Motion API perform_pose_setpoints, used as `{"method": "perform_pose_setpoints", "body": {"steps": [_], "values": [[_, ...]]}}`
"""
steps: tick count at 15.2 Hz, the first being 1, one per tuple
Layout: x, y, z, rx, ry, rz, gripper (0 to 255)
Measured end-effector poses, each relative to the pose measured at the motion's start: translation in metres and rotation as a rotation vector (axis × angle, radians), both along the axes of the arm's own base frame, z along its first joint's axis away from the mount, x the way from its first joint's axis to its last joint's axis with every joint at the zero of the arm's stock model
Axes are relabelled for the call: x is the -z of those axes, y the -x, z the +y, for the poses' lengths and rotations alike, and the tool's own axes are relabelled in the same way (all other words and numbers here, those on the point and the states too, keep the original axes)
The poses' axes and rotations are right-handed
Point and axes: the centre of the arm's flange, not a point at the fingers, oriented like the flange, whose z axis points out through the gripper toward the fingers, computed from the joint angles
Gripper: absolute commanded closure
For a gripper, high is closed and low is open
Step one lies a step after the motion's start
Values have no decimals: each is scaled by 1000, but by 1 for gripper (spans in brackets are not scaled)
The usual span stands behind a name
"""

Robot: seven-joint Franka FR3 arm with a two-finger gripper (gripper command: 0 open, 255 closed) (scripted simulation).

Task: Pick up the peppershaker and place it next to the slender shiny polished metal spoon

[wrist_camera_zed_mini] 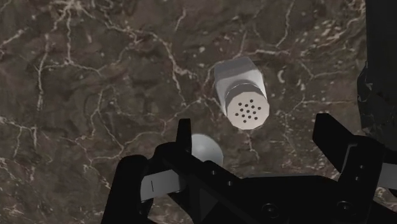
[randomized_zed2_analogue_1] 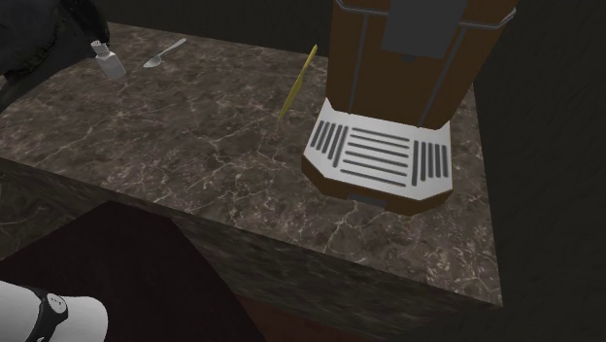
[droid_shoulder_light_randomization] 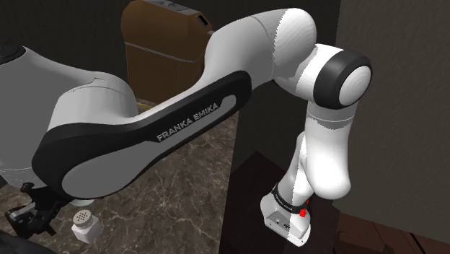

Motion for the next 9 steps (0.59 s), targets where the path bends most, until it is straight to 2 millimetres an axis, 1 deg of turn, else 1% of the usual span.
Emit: {"method": "perform_pose_setpoints", "body": {"steps": [2,3,5,9], "values": [[-21,-1,2,0,0,0,0],[-29,-1,1,0,0,0,0],[-33,0,2,0,0,0,0],[-34,0,2,0,1,0,0]]}}
